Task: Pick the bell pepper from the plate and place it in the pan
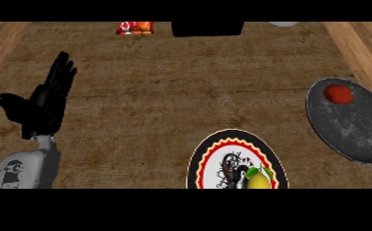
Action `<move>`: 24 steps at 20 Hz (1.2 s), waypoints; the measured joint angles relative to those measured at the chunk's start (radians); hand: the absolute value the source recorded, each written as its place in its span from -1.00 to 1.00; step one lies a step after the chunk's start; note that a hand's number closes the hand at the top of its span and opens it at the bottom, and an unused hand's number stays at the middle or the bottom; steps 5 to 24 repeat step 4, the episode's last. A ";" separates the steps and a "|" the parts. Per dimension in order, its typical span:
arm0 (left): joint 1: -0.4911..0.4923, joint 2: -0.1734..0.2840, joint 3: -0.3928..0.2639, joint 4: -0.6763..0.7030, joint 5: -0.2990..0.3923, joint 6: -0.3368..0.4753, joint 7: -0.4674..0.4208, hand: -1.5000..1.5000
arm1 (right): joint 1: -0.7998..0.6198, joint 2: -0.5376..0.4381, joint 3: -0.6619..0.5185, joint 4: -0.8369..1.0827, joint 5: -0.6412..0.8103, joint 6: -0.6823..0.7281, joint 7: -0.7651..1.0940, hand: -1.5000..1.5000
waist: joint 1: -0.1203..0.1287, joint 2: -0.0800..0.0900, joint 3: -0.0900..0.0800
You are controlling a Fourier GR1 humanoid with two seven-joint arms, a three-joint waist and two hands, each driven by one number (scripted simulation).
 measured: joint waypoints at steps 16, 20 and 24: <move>0.006 0.001 -0.008 -0.020 -0.009 0.001 0.007 0.00 | 0.137 0.051 0.001 -0.156 -0.049 0.010 0.026 -1.00 | 0.006 0.001 0.000; 0.006 0.001 -0.008 -0.020 -0.009 0.001 0.007 0.00 | 0.137 0.051 0.001 -0.156 -0.049 0.010 0.026 -1.00 | 0.006 0.001 0.000; 0.006 0.001 -0.008 -0.020 -0.009 0.001 0.007 0.00 | 0.137 0.051 0.001 -0.156 -0.049 0.010 0.026 -1.00 | 0.006 0.001 0.000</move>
